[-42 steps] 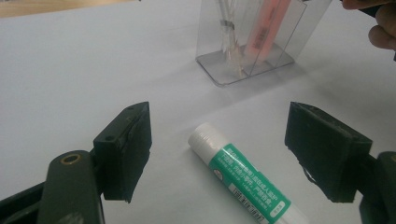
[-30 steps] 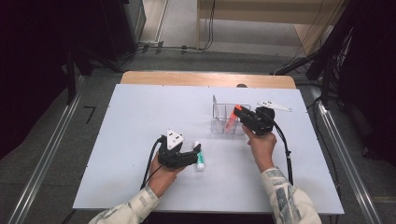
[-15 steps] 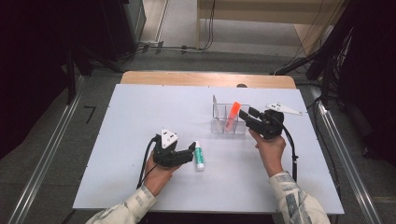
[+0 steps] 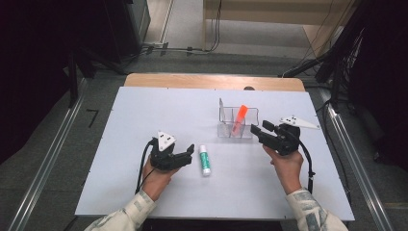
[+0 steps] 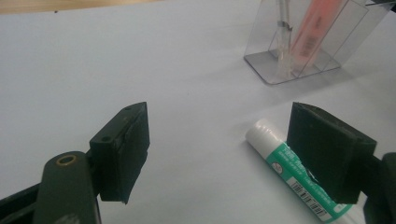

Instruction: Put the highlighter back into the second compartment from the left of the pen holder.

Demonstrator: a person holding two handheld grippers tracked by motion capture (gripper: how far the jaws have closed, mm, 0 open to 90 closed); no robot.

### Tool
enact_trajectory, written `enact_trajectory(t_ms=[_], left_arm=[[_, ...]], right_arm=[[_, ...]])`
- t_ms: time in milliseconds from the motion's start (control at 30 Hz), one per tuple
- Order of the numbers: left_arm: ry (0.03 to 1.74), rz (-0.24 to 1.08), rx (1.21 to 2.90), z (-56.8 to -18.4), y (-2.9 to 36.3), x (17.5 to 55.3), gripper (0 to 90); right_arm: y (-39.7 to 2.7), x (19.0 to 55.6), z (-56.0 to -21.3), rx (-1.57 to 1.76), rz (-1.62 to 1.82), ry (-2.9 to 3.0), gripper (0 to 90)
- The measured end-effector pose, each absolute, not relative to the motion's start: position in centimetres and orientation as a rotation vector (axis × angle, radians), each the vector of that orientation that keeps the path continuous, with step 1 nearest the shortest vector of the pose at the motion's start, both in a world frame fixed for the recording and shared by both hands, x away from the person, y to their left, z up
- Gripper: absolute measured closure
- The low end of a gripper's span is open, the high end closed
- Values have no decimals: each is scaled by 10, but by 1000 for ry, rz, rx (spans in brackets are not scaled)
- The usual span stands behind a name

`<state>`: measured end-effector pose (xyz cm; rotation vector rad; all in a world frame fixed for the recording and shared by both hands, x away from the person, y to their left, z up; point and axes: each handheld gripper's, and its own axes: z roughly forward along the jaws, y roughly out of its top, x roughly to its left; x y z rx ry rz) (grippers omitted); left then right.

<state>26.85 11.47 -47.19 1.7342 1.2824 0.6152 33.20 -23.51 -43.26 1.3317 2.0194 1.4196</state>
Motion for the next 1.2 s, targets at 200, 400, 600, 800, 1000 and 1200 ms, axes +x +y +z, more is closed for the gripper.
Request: enact_trajectory(t_ms=[200, 400, 600, 800, 1000, 1200], left_arm=[[1301, 622, 1729, -473, 121, 269, 202], [1322, 632, 1712, -472, 128, 269, 193], [1337, 637, 1710, -473, 134, 269, 193], [1339, 639, 1708, -473, 135, 269, 192], [1349, 642, 1702, -473, 137, 270, 192], [1359, 642, 1698, -475, 140, 270, 193]], right_arm=[[-241, 321, -439, 1338, 1377, 2054, 387], [-242, 311, -444, 1329, 1344, 2085, 372], [-240, 302, -447, 1327, 1332, 2116, 367], [-234, 297, -450, 1319, 1328, 2142, 363], [-224, 292, -453, 1278, 1297, 2170, 354], [-214, 290, -457, 1263, 1278, 2210, 351]])
